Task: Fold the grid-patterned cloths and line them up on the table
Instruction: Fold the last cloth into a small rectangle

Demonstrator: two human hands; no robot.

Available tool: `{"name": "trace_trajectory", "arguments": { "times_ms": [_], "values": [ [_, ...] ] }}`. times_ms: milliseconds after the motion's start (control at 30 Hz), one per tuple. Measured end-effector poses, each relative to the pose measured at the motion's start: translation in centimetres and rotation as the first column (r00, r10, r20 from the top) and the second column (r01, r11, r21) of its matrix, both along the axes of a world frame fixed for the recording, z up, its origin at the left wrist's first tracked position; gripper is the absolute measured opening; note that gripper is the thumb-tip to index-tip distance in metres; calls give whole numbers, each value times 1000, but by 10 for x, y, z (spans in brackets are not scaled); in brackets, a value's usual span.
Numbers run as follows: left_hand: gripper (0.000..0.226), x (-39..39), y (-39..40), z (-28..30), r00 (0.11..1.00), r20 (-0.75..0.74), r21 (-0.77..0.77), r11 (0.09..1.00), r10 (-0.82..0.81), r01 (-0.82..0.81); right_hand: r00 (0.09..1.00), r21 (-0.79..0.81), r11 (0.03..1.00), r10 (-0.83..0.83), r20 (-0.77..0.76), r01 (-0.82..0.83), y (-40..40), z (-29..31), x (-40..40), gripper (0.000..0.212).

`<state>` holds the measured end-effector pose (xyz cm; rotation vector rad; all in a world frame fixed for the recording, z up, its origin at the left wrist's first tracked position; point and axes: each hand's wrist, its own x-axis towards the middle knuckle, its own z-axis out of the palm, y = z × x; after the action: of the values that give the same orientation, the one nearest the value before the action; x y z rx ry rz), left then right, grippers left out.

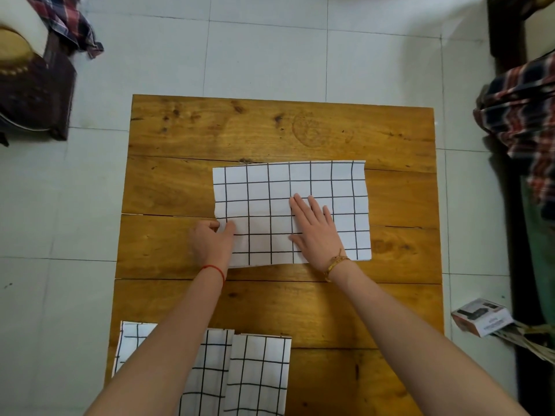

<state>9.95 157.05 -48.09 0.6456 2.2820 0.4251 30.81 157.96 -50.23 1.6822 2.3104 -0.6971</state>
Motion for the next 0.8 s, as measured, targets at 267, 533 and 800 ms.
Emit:
{"name": "trace_trajectory", "arguments": {
  "times_ms": [267, 533, 800],
  "values": [
    [42, 0, 4, 5, 988, 144, 12, 998, 58, -61, 996, 45, 998, -28, -86, 32, 1, 1, 4, 58],
    [23, -10, 5, 15, 956, 289, 99, 995, -38, 9, 1000, 69, 997, -16, -22, 18, 1, 1, 2, 64],
    [12, -15, 16, 56, 883, 161, 356, 861, -440, 364, 999, 107, 994, -28, 31, 24, -1, -4, -28, 71]
  ]
}}
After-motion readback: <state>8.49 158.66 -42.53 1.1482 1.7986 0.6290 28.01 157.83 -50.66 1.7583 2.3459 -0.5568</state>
